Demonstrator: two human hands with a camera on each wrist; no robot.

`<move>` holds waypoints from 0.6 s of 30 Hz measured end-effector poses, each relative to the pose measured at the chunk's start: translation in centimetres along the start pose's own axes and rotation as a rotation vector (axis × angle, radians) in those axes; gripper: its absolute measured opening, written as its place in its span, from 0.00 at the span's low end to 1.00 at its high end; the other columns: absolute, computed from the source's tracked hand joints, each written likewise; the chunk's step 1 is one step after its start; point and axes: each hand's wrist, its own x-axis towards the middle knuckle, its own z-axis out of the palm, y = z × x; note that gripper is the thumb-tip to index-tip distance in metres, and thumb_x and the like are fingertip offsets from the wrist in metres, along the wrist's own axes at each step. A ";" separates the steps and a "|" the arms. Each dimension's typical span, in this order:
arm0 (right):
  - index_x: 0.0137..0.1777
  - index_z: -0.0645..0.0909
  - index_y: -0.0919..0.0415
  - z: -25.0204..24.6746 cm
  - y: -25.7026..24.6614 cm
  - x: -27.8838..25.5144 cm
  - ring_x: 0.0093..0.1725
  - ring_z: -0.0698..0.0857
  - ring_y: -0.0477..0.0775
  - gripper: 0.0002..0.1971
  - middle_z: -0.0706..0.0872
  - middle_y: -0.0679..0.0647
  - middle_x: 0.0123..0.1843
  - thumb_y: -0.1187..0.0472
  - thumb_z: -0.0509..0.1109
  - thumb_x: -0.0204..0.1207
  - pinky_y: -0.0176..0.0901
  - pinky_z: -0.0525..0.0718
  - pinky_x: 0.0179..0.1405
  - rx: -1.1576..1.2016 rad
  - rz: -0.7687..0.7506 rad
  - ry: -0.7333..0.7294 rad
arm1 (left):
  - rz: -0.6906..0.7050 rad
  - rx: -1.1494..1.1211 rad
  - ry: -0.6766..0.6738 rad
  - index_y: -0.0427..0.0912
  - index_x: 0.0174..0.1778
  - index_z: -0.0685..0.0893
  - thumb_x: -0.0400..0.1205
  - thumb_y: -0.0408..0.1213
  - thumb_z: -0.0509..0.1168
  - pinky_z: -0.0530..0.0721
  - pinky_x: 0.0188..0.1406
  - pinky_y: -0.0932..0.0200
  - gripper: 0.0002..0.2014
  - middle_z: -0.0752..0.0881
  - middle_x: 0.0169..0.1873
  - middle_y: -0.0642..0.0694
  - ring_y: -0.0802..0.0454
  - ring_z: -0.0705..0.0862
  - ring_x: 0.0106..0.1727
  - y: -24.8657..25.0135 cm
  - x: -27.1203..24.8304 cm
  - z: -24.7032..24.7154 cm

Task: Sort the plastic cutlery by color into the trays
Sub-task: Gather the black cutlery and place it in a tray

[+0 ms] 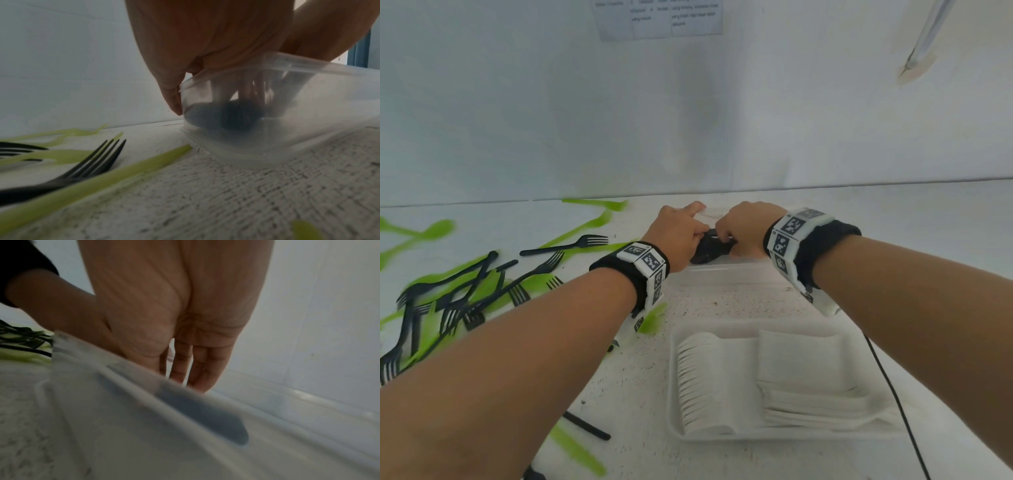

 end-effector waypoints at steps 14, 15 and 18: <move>0.61 0.80 0.59 0.4 -1.3 0.9 0.43 0.80 0.57 0.09 0.82 0.56 0.49 0.58 0.69 0.84 0.45 0.76 0.41 -0.055 -0.017 0.149 | -0.125 -0.104 -0.127 0.43 0.70 0.72 0.80 0.42 0.70 0.80 0.62 0.39 0.24 0.78 0.70 0.45 0.38 0.74 0.65 1.0 -1.0 -1.9; 0.62 0.79 0.59 0.5 -1.3 0.9 0.43 0.79 0.57 0.10 0.81 0.56 0.49 0.58 0.69 0.84 0.45 0.75 0.41 -0.041 -0.020 0.163 | -0.127 -0.083 -0.115 0.42 0.65 0.74 0.80 0.38 0.70 0.79 0.59 0.40 0.20 0.77 0.68 0.44 0.39 0.74 0.63 1.2 -0.8 -1.9; 0.60 0.81 0.61 0.7 -1.1 0.7 0.44 0.81 0.57 0.10 0.85 0.57 0.51 0.58 0.70 0.83 0.45 0.77 0.41 -0.001 -0.004 0.163 | -0.131 -0.067 -0.066 0.44 0.57 0.75 0.81 0.32 0.69 0.78 0.54 0.47 0.12 0.76 0.67 0.44 0.41 0.74 0.58 1.4 -0.6 -1.8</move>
